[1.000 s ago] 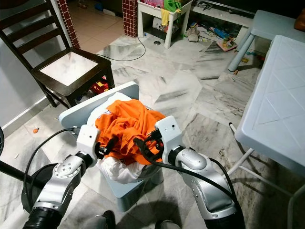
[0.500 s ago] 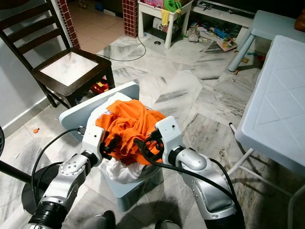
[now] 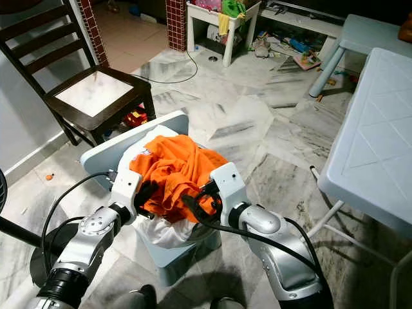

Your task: Hang hanger

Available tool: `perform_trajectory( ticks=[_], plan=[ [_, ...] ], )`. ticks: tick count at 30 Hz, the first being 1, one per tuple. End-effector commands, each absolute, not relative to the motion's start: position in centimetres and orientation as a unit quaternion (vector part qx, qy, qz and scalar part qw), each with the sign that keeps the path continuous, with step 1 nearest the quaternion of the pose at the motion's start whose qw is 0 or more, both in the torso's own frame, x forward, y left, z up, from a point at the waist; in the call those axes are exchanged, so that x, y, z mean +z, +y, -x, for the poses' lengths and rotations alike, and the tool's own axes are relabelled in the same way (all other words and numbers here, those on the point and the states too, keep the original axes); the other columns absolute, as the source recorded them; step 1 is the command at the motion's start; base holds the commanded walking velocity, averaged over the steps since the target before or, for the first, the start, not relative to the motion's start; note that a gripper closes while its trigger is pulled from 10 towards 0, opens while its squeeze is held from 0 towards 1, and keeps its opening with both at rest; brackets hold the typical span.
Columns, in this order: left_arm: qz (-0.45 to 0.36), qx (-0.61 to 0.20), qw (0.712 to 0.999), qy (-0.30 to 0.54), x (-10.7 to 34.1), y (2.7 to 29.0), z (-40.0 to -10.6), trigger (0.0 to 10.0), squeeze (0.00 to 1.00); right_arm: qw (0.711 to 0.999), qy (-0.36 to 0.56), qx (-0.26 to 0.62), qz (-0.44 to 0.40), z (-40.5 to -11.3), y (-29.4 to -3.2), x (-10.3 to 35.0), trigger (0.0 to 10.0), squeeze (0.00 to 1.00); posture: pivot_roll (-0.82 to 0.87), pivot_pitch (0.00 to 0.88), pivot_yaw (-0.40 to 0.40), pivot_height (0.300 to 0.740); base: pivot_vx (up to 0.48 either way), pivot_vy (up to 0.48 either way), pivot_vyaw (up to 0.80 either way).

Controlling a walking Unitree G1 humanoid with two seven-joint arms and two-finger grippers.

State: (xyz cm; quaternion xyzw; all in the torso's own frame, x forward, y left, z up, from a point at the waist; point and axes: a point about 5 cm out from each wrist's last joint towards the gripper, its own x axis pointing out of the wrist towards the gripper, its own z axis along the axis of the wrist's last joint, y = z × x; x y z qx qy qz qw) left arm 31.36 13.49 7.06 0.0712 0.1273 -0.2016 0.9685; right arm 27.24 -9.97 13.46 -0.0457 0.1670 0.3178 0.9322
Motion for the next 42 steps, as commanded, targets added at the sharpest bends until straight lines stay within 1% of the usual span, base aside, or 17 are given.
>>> perform_trajectory(
  ticks=[1,2,3,6,11,14,19,20,21,22,24,28,29,32,37,41,42],
  plan=[
    [-0.086,-0.198,0.968,0.130,6.8,13.6,-31.3,0.0,0.00,0.929,0.170,0.324,0.050,-27.1,-9.8,13.5,10.0,0.00,-0.09,0.145,-0.016,0.740,0.000,0.000,0.00],
    [-0.103,-0.182,0.970,0.126,6.8,14.3,-31.3,0.0,0.00,0.930,0.170,0.323,0.050,-27.1,-9.8,13.5,10.0,0.00,-0.09,0.145,-0.016,0.740,0.000,0.000,0.00],
    [-0.103,-0.182,0.970,0.126,6.8,14.3,-31.3,0.0,0.00,0.930,0.170,0.323,0.050,-27.1,-9.8,13.5,10.0,0.00,-0.09,0.145,-0.016,0.740,0.000,0.000,0.00],
    [-0.166,-0.141,0.970,0.103,7.7,16.4,-31.8,0.0,0.00,0.931,0.169,0.320,0.050,-27.1,-9.9,13.5,10.0,0.00,-0.09,0.146,-0.015,0.740,0.000,0.000,0.00],
    [-0.202,-0.126,0.969,0.062,9.8,17.2,-33.0,0.0,0.00,0.932,0.168,0.318,0.050,-27.1,-9.9,13.5,10.0,0.00,-0.09,0.146,-0.014,0.740,0.000,0.000,0.00],
    [-0.221,-0.119,0.967,0.030,11.5,17.4,-34.2,0.0,0.00,0.933,0.166,0.316,0.050,-27.1,-9.9,13.6,10.0,0.00,-0.09,0.146,-0.014,0.740,0.000,0.000,0.00],
    [-0.290,-0.146,0.945,-0.031,13.8,15.9,-35.7,0.0,0.00,0.935,0.162,0.310,0.049,-27.3,-10.0,13.7,10.0,0.00,-0.09,0.141,-0.006,0.740,0.000,0.000,0.00],
    [-0.338,-0.186,0.919,-0.078,15.1,13.9,-36.0,0.0,0.00,0.937,0.161,0.307,0.049,-27.3,-10.1,13.7,10.0,0.00,-0.10,0.138,-0.002,0.740,0.000,0.000,0.00],
    [-0.352,-0.198,0.910,-0.092,15.4,13.2,-36.1,0.0,0.00,0.937,0.161,0.306,0.049,-27.4,-10.1,13.7,10.0,0.00,-0.10,0.138,-0.002,0.740,0.000,0.000,0.00],
    [-0.352,-0.198,0.910,-0.092,15.4,13.2,-36.1,0.0,0.00,0.937,0.161,0.306,0.049,-27.4,-10.1,13.7,10.0,0.00,-0.10,0.138,-0.002,0.740,0.000,0.000,0.00],
    [-0.379,-0.267,0.877,-0.127,15.7,10.6,-35.7,0.0,0.00,0.938,0.159,0.304,0.049,-27.4,-10.1,13.8,10.0,0.00,-0.10,0.137,0.000,0.740,0.000,0.000,0.00],
    [-0.395,-0.376,0.825,-0.151,14.9,7.1,-34.5,0.0,0.00,0.939,0.156,0.302,0.048,-27.3,-10.1,13.9,10.0,0.00,-0.11,0.137,0.003,0.740,0.000,0.000,0.00],
    [-0.400,-0.428,0.795,-0.156,14.1,5.5,-33.4,0.0,0.00,0.941,0.155,0.297,0.048,-27.3,-10.3,13.9,10.0,0.00,-0.11,0.137,0.004,0.740,0.000,0.000,0.00],
    [-0.403,-0.482,0.762,-0.158,12.8,4.0,-32.2,0.0,0.00,0.942,0.154,0.294,0.049,-27.3,-10.4,13.9,10.0,0.00,-0.11,0.138,0.005,0.740,0.000,0.000,0.00],
    [-0.400,-0.527,0.738,-0.134,10.8,3.3,-30.8,0.0,0.00,0.943,0.153,0.293,0.048,-27.4,-10.3,14.0,10.0,0.00,-0.11,0.139,0.005,0.740,0.000,0.000,0.00],
    [-0.409,-0.521,0.739,-0.124,9.9,3.9,-30.6,0.0,0.00,0.942,0.153,0.295,0.047,-27.4,-10.1,13.9,10.0,0.00,-0.11,0.139,0.003,0.740,0.000,0.000,0.00],
    [-0.411,-0.508,0.748,-0.118,9.8,4.5,-30.8,10.0,0.00,0.942,0.153,0.296,0.047,-27.4,-10.1,13.9,10.0,0.00,-0.10,0.139,0.001,0.740,0.000,0.000,0.00]
  ],
)
